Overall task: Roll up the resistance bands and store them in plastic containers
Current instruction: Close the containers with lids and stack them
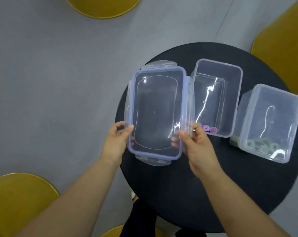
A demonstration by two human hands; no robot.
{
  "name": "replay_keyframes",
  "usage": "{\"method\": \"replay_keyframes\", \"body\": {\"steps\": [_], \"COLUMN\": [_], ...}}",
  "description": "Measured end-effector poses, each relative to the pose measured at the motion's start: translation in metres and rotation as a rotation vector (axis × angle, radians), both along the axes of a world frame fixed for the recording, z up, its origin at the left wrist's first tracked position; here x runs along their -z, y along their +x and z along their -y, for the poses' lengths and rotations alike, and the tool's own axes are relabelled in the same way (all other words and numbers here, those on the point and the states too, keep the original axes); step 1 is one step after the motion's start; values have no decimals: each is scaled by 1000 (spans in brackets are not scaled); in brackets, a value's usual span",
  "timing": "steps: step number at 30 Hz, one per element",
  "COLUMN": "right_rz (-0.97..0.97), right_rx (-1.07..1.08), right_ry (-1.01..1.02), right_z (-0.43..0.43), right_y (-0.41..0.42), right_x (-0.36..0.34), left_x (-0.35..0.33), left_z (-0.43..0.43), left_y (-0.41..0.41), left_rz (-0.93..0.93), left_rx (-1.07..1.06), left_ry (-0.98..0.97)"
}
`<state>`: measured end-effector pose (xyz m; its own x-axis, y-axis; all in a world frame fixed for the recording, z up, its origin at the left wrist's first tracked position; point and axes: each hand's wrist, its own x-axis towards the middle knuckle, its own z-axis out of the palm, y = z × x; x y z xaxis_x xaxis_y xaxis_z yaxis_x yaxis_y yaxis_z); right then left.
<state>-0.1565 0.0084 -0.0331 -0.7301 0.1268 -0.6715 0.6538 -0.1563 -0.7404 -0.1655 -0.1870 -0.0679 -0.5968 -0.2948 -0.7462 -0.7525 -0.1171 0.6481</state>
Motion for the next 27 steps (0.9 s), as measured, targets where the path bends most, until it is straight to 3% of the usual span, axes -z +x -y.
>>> {"method": "replay_keyframes", "body": {"steps": [5, 11, 20, 27], "right_rz": [-77, -11, 70, 117], "right_rx": [53, 114, 71, 12], "right_ry": [257, 406, 441, 528], "right_z": [-75, -135, -149, -147], "right_y": [-18, -55, -75, -79], "right_x": [-31, -14, 31, 51], "left_x": [-28, -24, 7, 16], "left_z": [-68, -152, -170, -169], "left_y": [-45, -95, -103, -100], "left_rz": [-74, -108, 1, 26], "left_rx": [131, 175, 180, 184], "left_ry": [131, -7, -194, -192]}}
